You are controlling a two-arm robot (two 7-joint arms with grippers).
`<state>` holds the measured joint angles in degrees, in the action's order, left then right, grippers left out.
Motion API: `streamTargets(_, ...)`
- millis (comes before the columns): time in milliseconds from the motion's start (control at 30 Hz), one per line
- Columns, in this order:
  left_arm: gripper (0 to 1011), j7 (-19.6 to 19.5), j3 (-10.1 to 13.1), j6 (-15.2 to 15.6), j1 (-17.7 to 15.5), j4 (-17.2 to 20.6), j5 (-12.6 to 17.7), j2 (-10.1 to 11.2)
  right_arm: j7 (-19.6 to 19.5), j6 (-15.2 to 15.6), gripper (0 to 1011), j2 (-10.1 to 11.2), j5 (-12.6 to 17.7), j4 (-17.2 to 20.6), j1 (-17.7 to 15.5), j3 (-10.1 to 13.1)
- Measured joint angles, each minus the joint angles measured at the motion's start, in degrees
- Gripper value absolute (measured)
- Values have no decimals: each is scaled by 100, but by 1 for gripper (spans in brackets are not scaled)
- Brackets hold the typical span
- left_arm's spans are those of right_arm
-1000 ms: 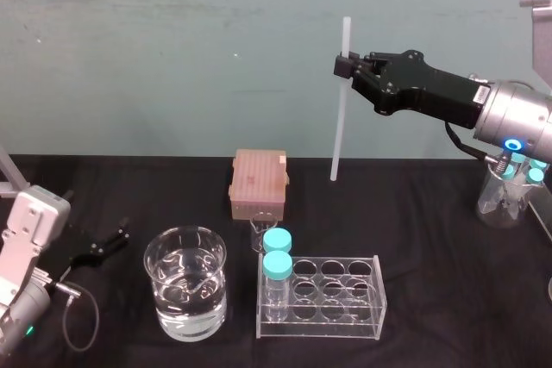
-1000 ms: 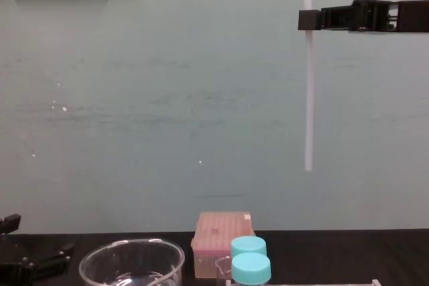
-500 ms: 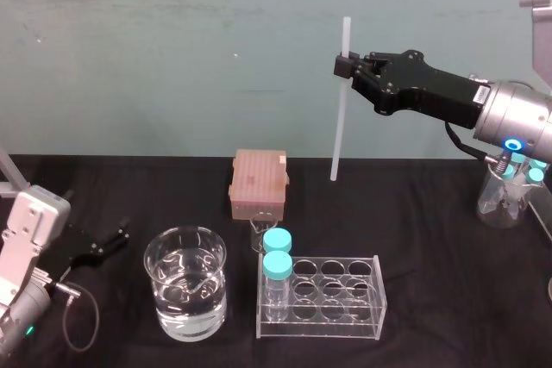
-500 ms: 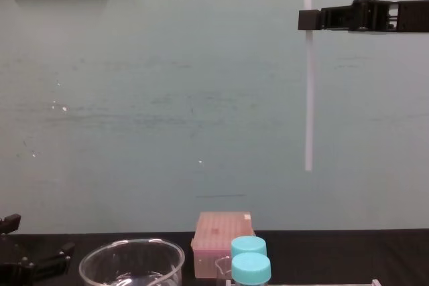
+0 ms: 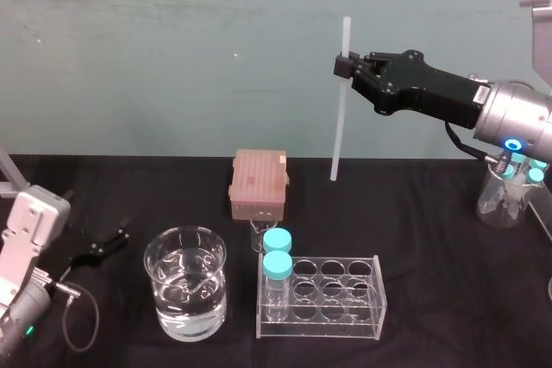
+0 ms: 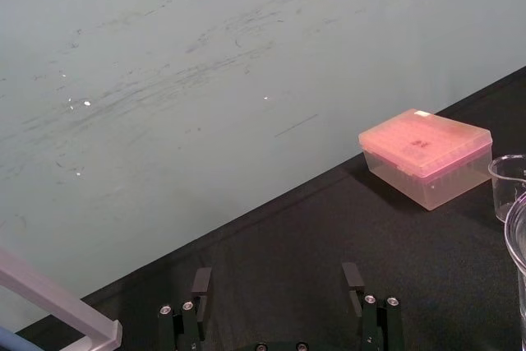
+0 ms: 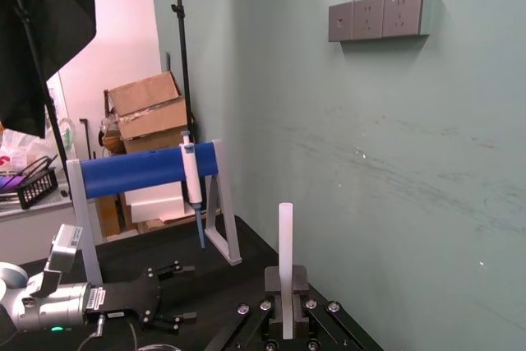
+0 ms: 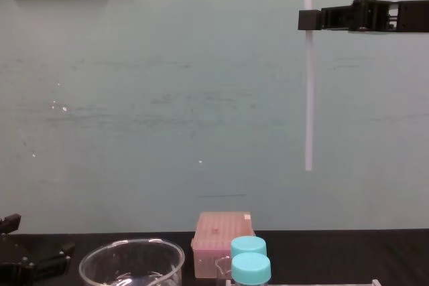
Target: Pick up the stirring rod with one hand, then place it down.
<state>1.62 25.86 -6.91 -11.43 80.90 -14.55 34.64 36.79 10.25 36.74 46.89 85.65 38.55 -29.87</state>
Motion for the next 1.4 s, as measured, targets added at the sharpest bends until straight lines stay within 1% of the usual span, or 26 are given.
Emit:
streamTargets(900, 1005, 0, 0, 0, 0, 0, 0, 0, 0, 0, 67, 0, 0, 0, 0, 0)
streamTargets(1000, 1005, 0, 0, 0, 0, 0, 0, 0, 151, -80, 67, -3, 7, -106, 65, 5)
streamTargets(1033, 1005, 0, 0, 0, 0, 0, 0, 0, 310, -161, 67, 1, 35, -209, 123, 27)
streamTargets(1067, 1005, 0, 0, 0, 0, 0, 0, 0, 376, -188, 67, 9, 53, -250, 137, 38)
streamTargets(1167, 1005, 0, 0, 0, 0, 0, 0, 0, 621, -272, 67, 106, 171, -314, 127, 101)
streamTargets(1267, 1005, 0, 0, 0, 0, 0, 0, 0, 798, -312, 67, 272, 330, -279, -13, 191)
streamTargets(1300, 1005, 0, 0, 0, 0, 0, 0, 0, 880, -332, 67, 382, 414, -202, -119, 234)
streamTargets(1400, 1005, 0, 0, 0, 0, 0, 0, 0, 1008, -373, 67, 553, 519, -79, -296, 283)
